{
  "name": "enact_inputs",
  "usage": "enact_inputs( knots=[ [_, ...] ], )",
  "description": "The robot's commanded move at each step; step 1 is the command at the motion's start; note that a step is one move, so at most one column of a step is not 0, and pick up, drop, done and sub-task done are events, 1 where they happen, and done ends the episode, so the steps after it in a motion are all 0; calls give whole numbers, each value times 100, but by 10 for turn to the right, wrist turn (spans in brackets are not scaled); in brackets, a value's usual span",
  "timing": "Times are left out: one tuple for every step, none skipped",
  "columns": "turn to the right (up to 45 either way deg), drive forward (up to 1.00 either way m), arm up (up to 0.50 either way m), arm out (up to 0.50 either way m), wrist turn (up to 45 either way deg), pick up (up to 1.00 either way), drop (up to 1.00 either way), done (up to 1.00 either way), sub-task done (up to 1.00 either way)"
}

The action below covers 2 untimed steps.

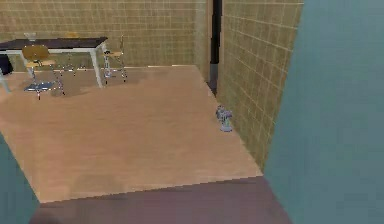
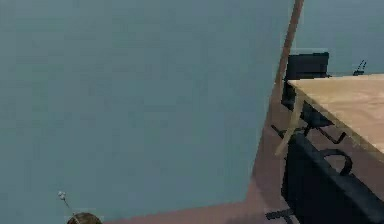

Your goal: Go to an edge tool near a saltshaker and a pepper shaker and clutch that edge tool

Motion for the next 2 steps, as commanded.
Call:
enact_inputs(
  knots=[
    [0,100,0,0,0,0,0,0,0],
    [0,100,0,0,0,0,0,0,0]
  ],
)
